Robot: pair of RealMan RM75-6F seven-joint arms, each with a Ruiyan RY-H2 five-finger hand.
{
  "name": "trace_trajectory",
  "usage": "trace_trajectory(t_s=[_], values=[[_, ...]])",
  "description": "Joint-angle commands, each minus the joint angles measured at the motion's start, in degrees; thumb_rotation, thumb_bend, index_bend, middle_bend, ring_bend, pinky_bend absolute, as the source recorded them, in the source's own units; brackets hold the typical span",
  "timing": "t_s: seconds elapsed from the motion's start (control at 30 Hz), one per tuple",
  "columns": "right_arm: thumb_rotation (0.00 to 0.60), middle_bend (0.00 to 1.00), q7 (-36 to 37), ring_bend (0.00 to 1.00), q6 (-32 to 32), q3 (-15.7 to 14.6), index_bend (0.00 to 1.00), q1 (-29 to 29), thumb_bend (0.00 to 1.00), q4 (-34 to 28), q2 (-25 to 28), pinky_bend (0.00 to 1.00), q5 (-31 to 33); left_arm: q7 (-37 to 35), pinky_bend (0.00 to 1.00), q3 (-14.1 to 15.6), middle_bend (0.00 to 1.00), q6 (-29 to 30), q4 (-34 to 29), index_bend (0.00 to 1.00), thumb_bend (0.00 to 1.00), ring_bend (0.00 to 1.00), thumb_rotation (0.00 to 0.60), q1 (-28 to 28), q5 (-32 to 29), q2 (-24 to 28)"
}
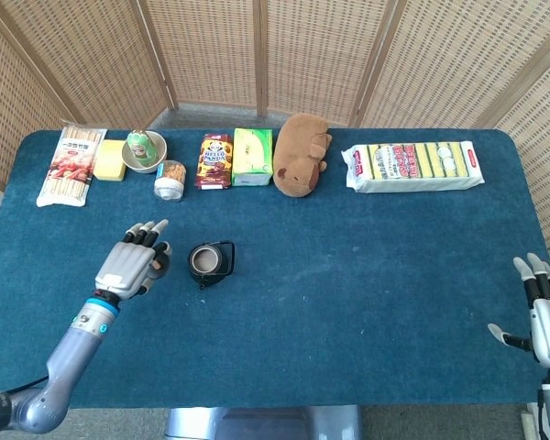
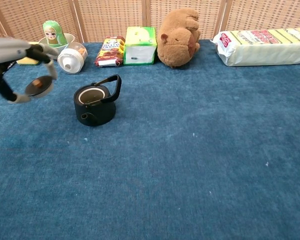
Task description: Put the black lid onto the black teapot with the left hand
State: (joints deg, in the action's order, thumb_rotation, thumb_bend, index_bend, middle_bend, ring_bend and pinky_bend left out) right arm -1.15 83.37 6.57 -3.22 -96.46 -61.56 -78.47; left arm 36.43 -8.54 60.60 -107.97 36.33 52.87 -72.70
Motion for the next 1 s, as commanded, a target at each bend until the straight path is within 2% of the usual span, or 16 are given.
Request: trace_trajectory(t_s=[0.03, 0.4, 0.63, 1.0], values=[[0.600, 0.00, -0.1, 0.00, -0.1, 0.0, 0.05, 0.0, 0.10, 0.1, -0.1, 0.00, 0.2, 3.5, 0.06, -1.8, 0.00, -0.4, -0.8, 0.35, 0.33, 0.00, 0.600, 3.4, -4.4, -2.2], [0.600, 0.00, 0.5, 0.00, -1.1, 0.7, 0.05, -0.4, 0.10, 1.0, -0.1, 0.00, 1.9, 12.0, 0.06, -4.4, 0.00, 0.9, 1.4, 0.35, 0.33, 0.00, 0.600, 11.7, -16.0, -8.8], [0.600, 0.00, 1.1, 0.00, -1.5, 0.7, 0.05, -0.5, 0.10, 1.2, 0.1, 0.00, 2.0, 16.3, 0.06, -4.7, 0.00, 3.4, 2.5, 0.35, 0.33, 0.00, 0.600, 15.2, -22.6, -11.0], [0.600, 0.00, 1.2, 0.00, -2.0, 0.7, 0.05, -0.7, 0.10, 1.5, 0.0, 0.00, 2.3, 17.9, 0.06, -4.2, 0.00, 4.6, 3.9, 0.35, 0.33, 0.00, 0.600, 17.9, -26.6, -11.7]])
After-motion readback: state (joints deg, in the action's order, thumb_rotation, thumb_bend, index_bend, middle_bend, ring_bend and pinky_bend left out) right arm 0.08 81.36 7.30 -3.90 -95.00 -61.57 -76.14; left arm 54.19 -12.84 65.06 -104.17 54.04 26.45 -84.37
